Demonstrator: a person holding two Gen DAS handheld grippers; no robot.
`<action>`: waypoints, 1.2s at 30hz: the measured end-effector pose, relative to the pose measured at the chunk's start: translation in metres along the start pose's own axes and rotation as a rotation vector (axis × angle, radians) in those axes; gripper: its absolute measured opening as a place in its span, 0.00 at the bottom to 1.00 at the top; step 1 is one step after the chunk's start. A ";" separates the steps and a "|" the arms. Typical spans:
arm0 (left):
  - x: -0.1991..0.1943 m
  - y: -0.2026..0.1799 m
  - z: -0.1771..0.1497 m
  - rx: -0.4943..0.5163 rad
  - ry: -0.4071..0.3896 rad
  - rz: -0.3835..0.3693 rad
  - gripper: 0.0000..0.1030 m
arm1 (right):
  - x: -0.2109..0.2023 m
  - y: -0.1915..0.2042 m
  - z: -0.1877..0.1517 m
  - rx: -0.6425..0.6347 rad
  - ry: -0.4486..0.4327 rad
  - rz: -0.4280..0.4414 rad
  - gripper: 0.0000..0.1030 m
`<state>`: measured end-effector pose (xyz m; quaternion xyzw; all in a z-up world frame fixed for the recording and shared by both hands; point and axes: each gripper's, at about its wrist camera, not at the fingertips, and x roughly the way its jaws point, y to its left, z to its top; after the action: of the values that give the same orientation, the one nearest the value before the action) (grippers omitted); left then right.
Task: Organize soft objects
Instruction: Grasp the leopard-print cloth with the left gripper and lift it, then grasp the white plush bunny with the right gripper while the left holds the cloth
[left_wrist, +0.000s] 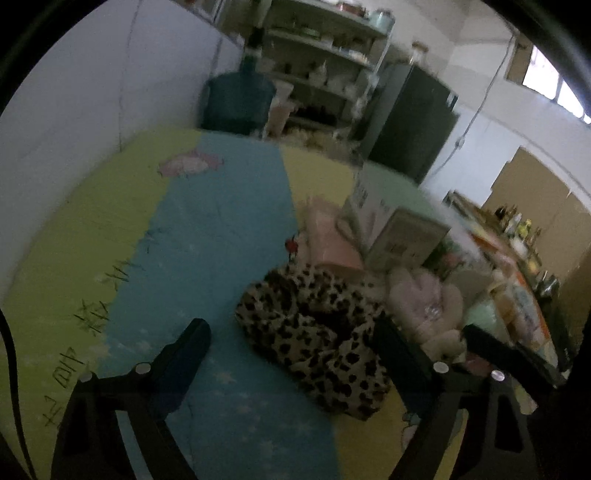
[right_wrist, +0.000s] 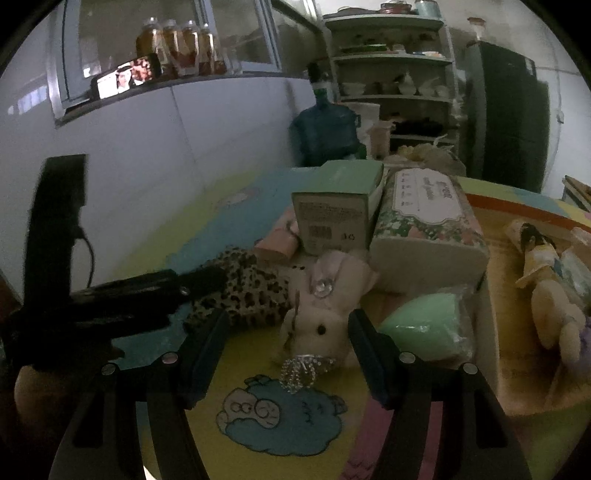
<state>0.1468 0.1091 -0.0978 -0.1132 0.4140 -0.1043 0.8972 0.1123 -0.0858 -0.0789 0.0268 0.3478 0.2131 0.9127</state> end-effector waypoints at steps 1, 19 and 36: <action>0.001 -0.005 0.001 0.021 0.006 0.023 0.86 | 0.001 -0.002 0.000 0.002 0.002 0.005 0.66; -0.017 -0.008 -0.013 0.060 -0.048 -0.075 0.12 | 0.013 -0.019 0.000 0.026 0.060 0.058 0.66; -0.054 0.006 -0.016 0.021 -0.139 -0.070 0.12 | 0.034 -0.003 0.008 -0.010 0.109 0.010 0.43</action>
<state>0.1012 0.1284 -0.0711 -0.1253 0.3453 -0.1317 0.9207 0.1411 -0.0737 -0.0941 0.0121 0.3958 0.2207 0.8913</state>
